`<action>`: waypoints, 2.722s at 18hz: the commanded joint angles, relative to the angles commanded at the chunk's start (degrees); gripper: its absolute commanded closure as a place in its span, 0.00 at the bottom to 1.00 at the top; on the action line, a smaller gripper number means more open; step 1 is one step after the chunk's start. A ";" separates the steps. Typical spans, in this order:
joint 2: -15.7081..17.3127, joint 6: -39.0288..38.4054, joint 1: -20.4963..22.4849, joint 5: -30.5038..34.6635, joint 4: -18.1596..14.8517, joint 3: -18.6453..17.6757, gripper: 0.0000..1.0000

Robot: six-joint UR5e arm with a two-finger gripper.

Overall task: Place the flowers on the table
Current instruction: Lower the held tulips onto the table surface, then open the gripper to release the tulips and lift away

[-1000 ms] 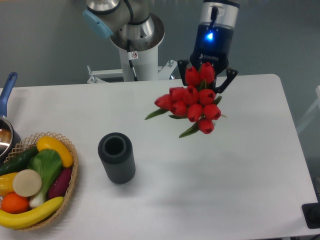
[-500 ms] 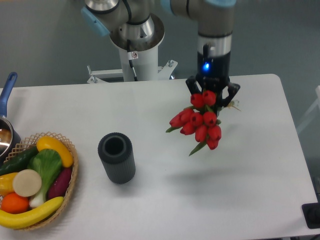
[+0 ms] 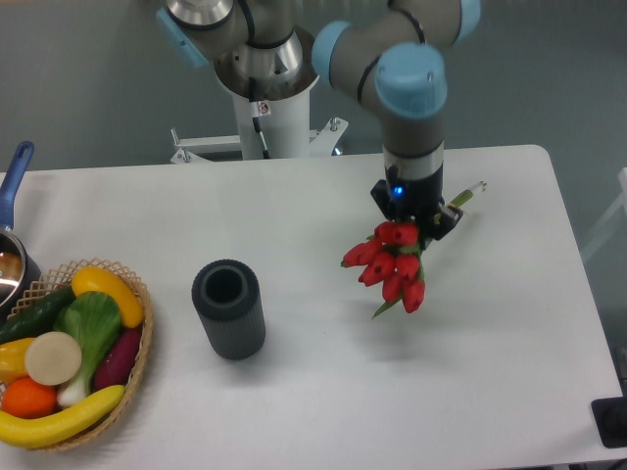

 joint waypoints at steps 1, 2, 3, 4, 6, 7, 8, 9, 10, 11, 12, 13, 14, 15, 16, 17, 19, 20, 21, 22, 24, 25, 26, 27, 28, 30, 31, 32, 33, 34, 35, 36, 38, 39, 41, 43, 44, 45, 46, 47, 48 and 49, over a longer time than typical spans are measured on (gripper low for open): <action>-1.05 0.00 0.00 -0.09 0.26 0.00 0.64; -1.76 0.00 0.00 -0.17 0.44 0.35 0.64; -2.46 0.00 0.00 -0.17 0.44 0.87 0.64; -3.08 -0.09 0.00 -0.17 0.44 1.14 0.63; -4.31 -0.09 0.00 -0.26 0.53 1.49 0.63; -4.84 0.00 -0.09 -0.26 0.53 1.67 0.63; -5.37 0.00 -0.09 -0.26 0.62 1.76 0.62; -5.98 0.00 -0.09 -0.26 0.62 1.85 0.61; -6.77 0.00 -0.09 -0.26 0.62 2.11 0.58; -7.13 0.00 -0.09 -0.26 0.62 2.11 0.58; -7.22 0.00 -0.09 -0.26 0.62 2.11 0.56; -7.22 0.09 -0.09 -0.26 0.62 2.11 0.49; -7.30 0.00 -0.09 -0.35 0.62 2.20 0.46; -7.48 0.09 -0.09 -0.35 0.62 2.63 0.40; -7.48 0.09 -0.09 -0.35 0.62 2.81 0.39; -7.57 0.00 -0.09 -0.35 0.62 2.90 0.29; -7.57 -0.70 -0.09 -0.61 0.70 3.51 0.00; -7.40 -0.88 -0.09 -1.05 1.66 3.69 0.00; -7.05 -2.10 0.00 -2.18 2.72 3.69 0.00; -6.61 -4.02 0.09 -4.02 3.07 3.69 0.00; -4.33 -6.23 0.17 -6.41 3.08 4.57 0.00; -3.01 -6.76 0.26 -6.76 2.99 5.27 0.00; -1.78 -8.07 0.26 -7.55 2.90 5.71 0.00; -0.38 -9.91 0.26 -8.95 2.90 5.80 0.00; 1.20 -10.89 0.35 -10.88 2.82 5.89 0.00; 3.67 -10.99 0.53 -13.70 2.55 6.32 0.00; 4.03 -10.99 0.35 -14.32 2.12 6.94 0.00; 4.82 -10.81 0.09 -14.59 2.02 7.21 0.00; 5.95 -10.55 0.00 -15.11 1.59 7.21 0.00; 6.92 -10.46 0.00 -16.16 0.80 7.21 0.00; 8.06 -9.76 0.09 -17.74 -0.16 7.21 0.00; 9.12 -7.75 0.09 -18.88 -1.31 7.03 0.00; 11.14 -1.26 0.17 -18.98 -3.85 6.42 0.00; 12.20 1.21 0.52 -18.90 -5.34 6.16 0.00; 14.22 6.04 1.66 -18.46 -8.77 5.81 0.00; 16.33 13.58 4.99 -18.46 -11.59 4.93 0.00; 17.38 17.63 6.40 -18.37 -12.82 4.49 0.00; 18.26 20.97 7.63 -18.28 -13.87 3.96 0.00; 19.40 23.88 8.52 -18.02 -14.49 3.43 0.00; 20.28 26.52 9.74 -16.97 -15.02 2.73 0.00; 20.99 28.98 10.71 -15.31 -15.55 2.20 0.00; 21.69 31.09 11.24 -14.25 -15.64 1.59 0.00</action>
